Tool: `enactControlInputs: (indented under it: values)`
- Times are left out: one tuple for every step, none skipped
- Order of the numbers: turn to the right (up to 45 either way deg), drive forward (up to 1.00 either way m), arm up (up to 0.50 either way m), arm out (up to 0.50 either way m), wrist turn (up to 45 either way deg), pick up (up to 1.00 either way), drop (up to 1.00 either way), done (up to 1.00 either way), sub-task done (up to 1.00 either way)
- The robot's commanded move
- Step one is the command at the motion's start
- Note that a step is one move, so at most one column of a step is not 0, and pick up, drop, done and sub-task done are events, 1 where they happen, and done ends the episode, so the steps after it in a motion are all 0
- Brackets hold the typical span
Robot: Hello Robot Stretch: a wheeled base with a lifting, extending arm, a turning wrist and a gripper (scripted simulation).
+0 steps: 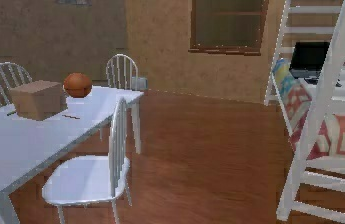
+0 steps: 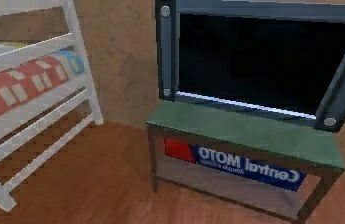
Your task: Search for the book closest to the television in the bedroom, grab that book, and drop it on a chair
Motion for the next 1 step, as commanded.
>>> enactControlInputs:
  values:
    - [-21.0, 0.00, 0.00, 0.00, 0.0, 0.00, 0.00, 0.00, 0.00]
